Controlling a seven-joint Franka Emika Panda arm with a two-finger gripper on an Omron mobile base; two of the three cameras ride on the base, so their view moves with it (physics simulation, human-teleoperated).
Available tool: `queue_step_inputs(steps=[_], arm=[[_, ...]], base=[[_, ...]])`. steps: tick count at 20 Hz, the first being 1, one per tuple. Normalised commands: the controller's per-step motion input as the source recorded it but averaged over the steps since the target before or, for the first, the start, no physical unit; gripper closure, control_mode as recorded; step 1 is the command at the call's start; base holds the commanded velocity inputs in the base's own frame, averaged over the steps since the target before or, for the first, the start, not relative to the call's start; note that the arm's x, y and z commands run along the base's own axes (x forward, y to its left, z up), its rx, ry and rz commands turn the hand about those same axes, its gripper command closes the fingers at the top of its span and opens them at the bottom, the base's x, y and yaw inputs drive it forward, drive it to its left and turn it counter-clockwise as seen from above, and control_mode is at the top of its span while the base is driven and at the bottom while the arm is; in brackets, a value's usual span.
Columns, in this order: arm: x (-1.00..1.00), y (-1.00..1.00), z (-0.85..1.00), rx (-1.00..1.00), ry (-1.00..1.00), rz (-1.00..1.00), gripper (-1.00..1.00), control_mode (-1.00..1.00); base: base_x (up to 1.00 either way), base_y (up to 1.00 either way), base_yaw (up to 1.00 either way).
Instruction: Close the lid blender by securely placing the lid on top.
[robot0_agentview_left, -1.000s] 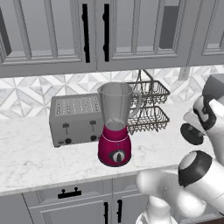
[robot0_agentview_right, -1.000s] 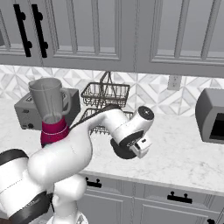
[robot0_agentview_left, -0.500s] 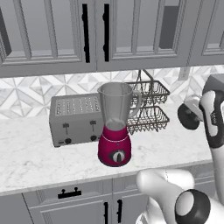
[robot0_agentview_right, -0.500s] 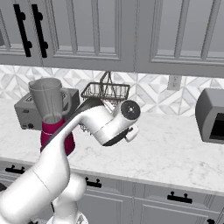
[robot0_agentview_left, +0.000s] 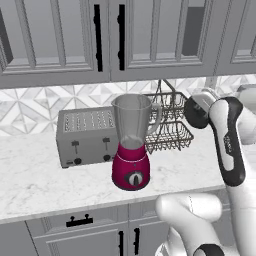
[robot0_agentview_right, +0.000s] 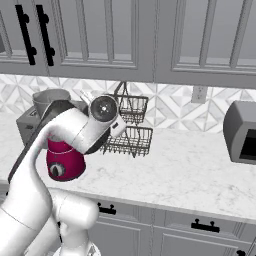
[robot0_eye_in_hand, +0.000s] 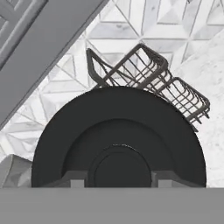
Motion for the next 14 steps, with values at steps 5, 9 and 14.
queue_step_inputs(steps=[5, 9, 14], arm=[[0.22, 1.0, 1.0, -0.16, 0.05, 0.0, 1.0, -1.0], [0.39, 1.0, 1.0, -0.2, 0.31, 0.0, 1.0, -1.0], [0.44, 0.88, 0.63, -0.19, 0.48, 0.0, 1.0, -1.0]], base=[[0.0, 0.0, 0.0], [0.0, 0.0, 0.0], [0.0, 0.0, 0.0]])
